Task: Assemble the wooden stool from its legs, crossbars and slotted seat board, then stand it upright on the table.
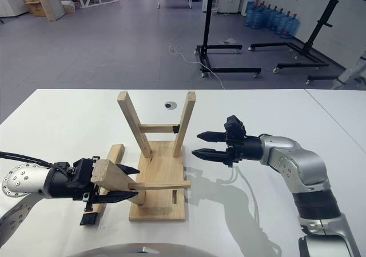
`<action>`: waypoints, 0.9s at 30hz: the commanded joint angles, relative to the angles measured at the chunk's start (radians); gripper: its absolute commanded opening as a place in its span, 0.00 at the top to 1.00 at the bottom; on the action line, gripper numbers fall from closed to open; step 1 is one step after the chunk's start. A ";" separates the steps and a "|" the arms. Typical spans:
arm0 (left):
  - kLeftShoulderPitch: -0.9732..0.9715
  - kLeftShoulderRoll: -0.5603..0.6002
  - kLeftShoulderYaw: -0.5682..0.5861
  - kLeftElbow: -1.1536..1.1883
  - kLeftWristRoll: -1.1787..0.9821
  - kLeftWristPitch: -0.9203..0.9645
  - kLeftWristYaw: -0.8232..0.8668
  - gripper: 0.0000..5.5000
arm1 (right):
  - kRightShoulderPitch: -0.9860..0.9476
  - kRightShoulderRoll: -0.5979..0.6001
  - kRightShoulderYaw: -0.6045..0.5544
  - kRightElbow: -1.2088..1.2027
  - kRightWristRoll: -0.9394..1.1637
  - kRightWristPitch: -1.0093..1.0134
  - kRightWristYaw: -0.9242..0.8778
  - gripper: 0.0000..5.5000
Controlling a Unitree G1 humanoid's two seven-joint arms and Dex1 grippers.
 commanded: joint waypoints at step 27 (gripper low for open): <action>0.164 -0.495 0.196 -0.126 0.378 0.604 0.871 0.22 | 0.204 0.082 -0.072 -0.144 0.004 -0.026 -0.188 0.26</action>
